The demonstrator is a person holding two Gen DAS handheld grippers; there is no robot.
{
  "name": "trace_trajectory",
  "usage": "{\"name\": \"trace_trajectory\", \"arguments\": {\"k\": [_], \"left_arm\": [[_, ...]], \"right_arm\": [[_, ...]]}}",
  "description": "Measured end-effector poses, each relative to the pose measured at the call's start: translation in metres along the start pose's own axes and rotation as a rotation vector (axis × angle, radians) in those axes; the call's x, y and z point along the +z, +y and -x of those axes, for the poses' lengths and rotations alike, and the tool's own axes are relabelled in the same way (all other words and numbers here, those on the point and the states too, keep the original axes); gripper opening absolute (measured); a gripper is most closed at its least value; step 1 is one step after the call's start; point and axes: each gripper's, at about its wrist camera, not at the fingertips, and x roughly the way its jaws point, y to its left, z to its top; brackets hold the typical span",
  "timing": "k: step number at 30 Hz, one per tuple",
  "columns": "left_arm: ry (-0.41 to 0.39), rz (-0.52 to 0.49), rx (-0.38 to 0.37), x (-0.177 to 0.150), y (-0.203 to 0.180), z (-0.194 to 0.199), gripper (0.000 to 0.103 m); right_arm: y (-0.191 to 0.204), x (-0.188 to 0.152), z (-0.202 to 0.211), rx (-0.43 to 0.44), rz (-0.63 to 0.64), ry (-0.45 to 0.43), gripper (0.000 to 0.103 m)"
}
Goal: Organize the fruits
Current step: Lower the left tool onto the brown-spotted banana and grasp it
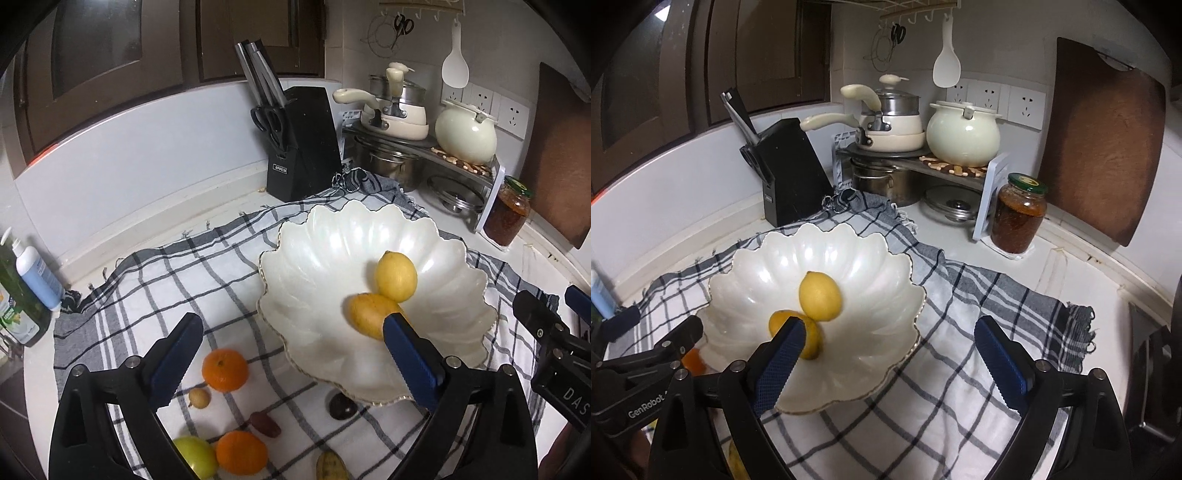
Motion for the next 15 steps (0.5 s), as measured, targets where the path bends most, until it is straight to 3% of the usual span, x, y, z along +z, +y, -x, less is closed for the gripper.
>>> {"name": "trace_trajectory", "arguments": {"k": [15], "left_arm": [[-0.029, 0.015, 0.001, -0.026, 0.005, 0.042, 0.100]], "right_arm": [[-0.003, -0.024, 0.039, 0.033, -0.006, -0.030, 0.093]]}}
